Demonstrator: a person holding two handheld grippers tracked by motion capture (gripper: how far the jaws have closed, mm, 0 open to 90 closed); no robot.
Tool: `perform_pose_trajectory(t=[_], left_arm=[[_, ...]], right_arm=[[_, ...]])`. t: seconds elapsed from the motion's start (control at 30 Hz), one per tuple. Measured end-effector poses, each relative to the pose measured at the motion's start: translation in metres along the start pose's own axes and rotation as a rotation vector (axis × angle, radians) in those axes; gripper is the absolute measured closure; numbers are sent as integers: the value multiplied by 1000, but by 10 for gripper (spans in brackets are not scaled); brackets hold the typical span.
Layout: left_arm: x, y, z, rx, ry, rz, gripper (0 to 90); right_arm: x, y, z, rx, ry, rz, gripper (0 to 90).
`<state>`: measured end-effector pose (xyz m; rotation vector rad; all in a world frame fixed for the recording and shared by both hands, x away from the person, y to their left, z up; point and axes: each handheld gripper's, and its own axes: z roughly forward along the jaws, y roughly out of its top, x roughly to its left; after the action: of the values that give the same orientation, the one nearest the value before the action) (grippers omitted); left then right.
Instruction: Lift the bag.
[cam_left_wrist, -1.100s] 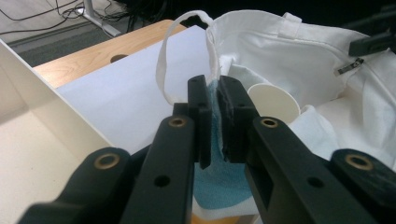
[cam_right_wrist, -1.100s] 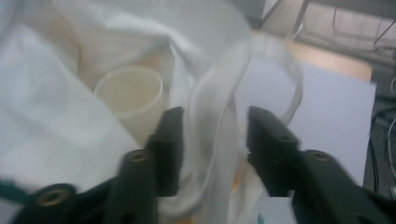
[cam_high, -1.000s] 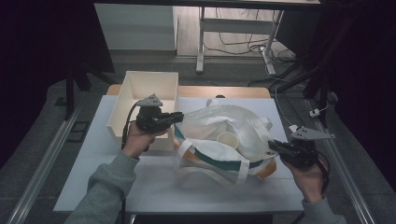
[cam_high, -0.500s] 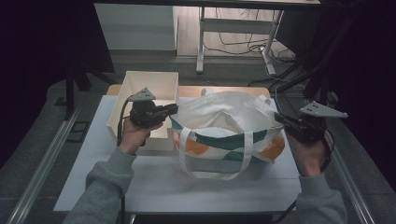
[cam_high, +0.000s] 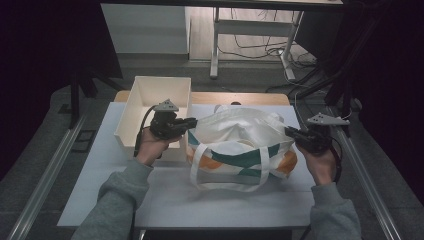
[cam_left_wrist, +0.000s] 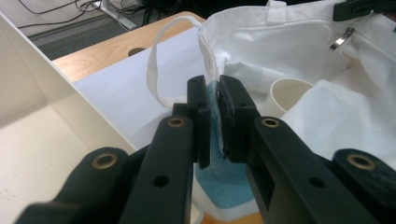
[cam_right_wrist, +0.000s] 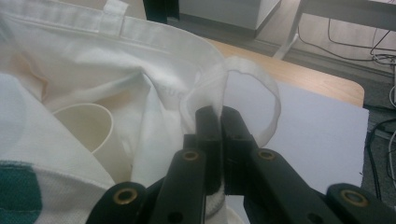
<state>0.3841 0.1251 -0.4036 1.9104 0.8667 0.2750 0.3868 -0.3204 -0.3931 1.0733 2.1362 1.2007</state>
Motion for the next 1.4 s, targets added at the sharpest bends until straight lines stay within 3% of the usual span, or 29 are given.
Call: perform_pose_trajectory(t=[0.17,0.23,0.37,0.5,0.67,0.93,1.13,1.4], left_arm=[[2,-1,4,8,-8,-3,798],[1,0,4,1,-10,-2,722],[-2,0,-8,-43,8,3,451],[-6,-3,-32,-77,25,26,314],[-10,-19,-55,-67,25,33,309],[-21,-51,-71,-3,56,65,305],[-31,-74,-77,25,61,73,305],[-32,-106,-80,78,113,53,296]], right_arm=[[0,0,6,7,28,3,864],[0,0,8,7,41,1,844],[2,3,0,-55,18,-3,602],[7,4,-20,-122,11,-20,457],[14,-10,-42,-162,42,-28,420],[21,-40,-58,-150,62,-48,418],[23,-62,-56,-121,63,-62,419],[25,-87,-50,-77,74,-68,419]])
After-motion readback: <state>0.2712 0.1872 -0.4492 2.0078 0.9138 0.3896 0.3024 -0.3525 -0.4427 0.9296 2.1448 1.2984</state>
